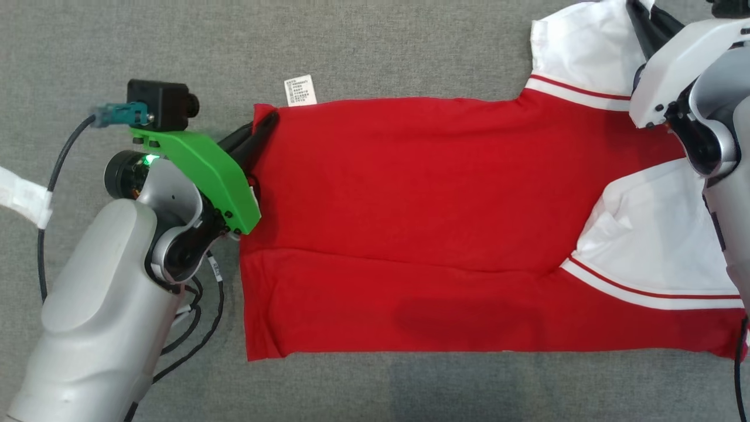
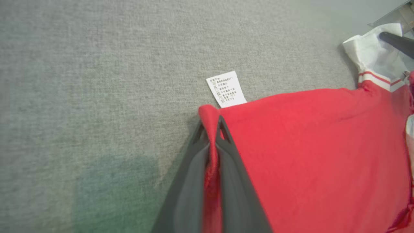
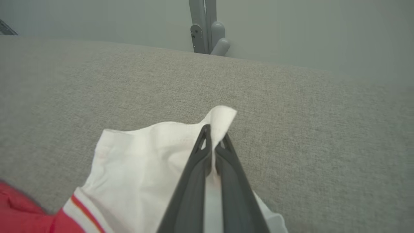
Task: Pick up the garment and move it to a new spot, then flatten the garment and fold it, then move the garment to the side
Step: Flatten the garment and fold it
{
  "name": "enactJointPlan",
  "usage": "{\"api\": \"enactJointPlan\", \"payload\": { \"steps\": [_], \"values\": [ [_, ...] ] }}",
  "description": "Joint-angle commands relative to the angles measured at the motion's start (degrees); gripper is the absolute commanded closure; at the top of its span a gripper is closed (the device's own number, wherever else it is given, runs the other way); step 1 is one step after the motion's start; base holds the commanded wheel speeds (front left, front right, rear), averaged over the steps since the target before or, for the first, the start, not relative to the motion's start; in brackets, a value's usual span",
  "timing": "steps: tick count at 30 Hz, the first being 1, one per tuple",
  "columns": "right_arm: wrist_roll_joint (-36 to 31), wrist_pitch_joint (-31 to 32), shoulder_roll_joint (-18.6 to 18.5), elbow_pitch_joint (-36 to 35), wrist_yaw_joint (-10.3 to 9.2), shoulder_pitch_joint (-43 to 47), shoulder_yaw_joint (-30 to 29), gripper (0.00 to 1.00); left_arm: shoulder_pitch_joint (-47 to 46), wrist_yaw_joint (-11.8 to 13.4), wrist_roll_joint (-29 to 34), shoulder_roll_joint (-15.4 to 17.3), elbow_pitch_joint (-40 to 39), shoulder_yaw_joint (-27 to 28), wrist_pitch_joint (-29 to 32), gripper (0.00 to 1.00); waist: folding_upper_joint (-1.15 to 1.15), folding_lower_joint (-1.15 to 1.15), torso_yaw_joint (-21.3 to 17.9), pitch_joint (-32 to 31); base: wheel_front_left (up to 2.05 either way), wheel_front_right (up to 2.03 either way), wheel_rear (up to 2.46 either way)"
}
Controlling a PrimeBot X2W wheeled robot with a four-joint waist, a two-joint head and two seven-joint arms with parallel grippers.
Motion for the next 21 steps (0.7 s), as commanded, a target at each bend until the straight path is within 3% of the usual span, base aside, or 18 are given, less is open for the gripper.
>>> {"api": "enactJointPlan", "payload": {
  "steps": [1,13,21],
  "values": [
    [2.38,-1.28,-1.14,-2.43,-0.09,2.55,0.58,1.0,1.54,-0.23,-0.56,0.98,-0.84,0.62,-1.87,1.0,0.59,0.0,-2.19,-2.77,0.0,0.0,0.0],
    [11.14,-2.96,-3.25,-20.47,-0.08,19.55,-1.22,1.0,11.08,0.4,-1.56,6.92,-8.7,1.67,-4.85,1.0,0.59,0.0,-7.15,-9.34,0.0,0.0,0.0],
    [13.3,-2.16,-0.46,-32.41,-0.08,35.08,-5.54,1.0,20.55,0.65,-1.53,12.26,-16.92,3.87,-9.04,1.0,0.59,0.0,-9.94,-11.63,0.0,0.0,0.0]
  ]
}}
